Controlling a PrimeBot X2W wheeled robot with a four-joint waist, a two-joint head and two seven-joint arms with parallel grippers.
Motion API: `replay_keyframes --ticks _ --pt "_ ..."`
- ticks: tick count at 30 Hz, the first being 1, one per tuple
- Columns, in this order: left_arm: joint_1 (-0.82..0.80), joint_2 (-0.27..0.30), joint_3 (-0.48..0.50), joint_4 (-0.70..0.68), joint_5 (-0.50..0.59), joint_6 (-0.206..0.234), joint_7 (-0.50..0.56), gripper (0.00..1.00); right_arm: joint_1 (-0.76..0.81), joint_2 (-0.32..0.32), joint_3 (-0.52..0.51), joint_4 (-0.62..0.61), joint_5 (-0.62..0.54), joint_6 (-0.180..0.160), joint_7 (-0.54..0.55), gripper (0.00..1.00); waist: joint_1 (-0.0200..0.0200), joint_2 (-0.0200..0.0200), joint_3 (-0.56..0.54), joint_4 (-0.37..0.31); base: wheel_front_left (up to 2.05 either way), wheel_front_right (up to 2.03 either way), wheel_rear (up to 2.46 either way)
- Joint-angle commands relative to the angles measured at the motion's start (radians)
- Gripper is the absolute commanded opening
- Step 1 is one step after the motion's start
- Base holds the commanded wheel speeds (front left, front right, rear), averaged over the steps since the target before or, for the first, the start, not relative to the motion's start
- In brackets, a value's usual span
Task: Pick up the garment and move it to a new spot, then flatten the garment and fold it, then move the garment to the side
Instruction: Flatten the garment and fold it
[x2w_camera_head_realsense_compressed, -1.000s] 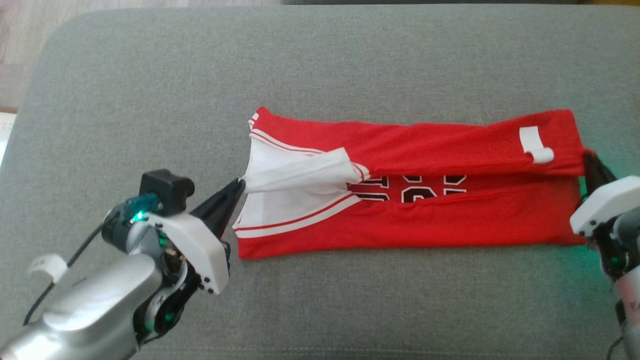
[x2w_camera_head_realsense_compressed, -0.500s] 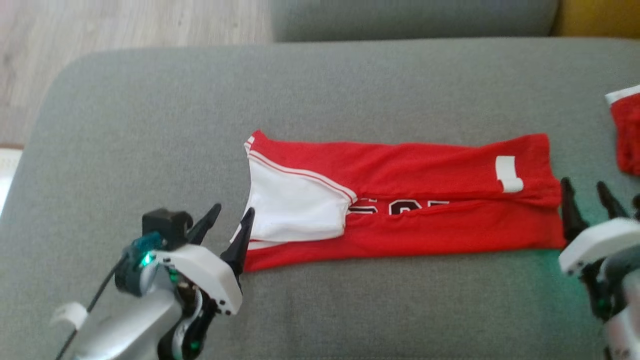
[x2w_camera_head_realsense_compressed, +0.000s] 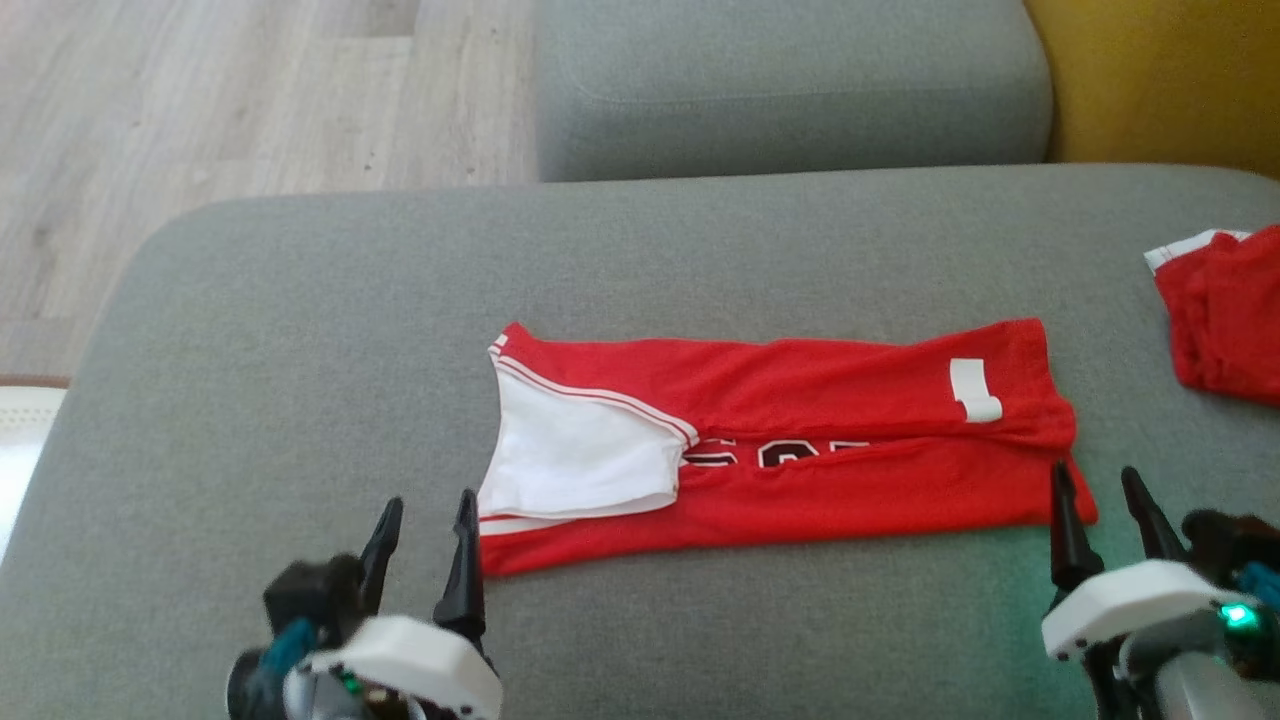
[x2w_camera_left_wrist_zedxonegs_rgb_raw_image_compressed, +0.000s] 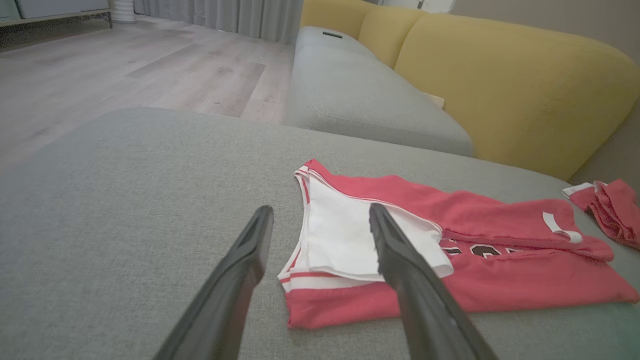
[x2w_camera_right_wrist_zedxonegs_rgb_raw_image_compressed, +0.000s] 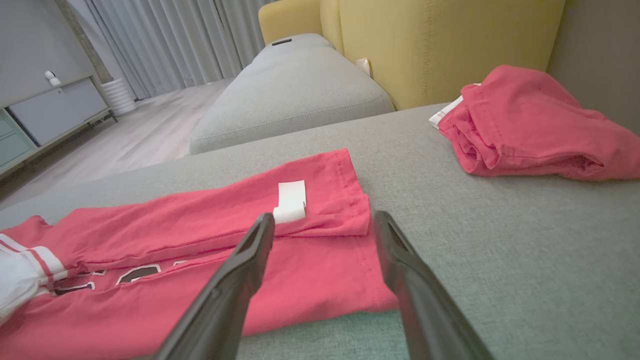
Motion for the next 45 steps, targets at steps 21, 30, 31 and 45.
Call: replay_keyframes --ticks 21,30,31,45 --pt "0.123 -0.185 0.222 -0.037 0.423 -0.149 -0.012 1.00 -0.168 0.001 -0.293 0.170 -0.193 0.007 0.152 1.00 0.0001 -0.0001 0.017 0.155 0.00 0.00 0.00" --pt "0.096 -0.228 0.238 -0.022 0.469 -0.188 -0.012 1.00 -0.302 -0.060 -0.410 0.283 -0.348 0.007 0.270 1.00 0.0001 -0.0001 0.095 0.171 0.00 0.00 0.00" --pt "0.090 -0.231 0.239 -0.021 0.473 -0.192 -0.012 1.00 -0.315 -0.064 -0.413 0.293 -0.354 0.007 0.274 1.00 0.0001 -0.0001 0.106 0.170 0.00 0.00 0.00" --pt "0.032 -0.259 0.265 -0.008 0.499 -0.224 -0.012 1.00 -0.395 -0.069 -0.378 0.430 -0.338 0.007 0.398 0.48 0.0001 -0.0001 0.166 0.156 0.00 0.00 0.00"
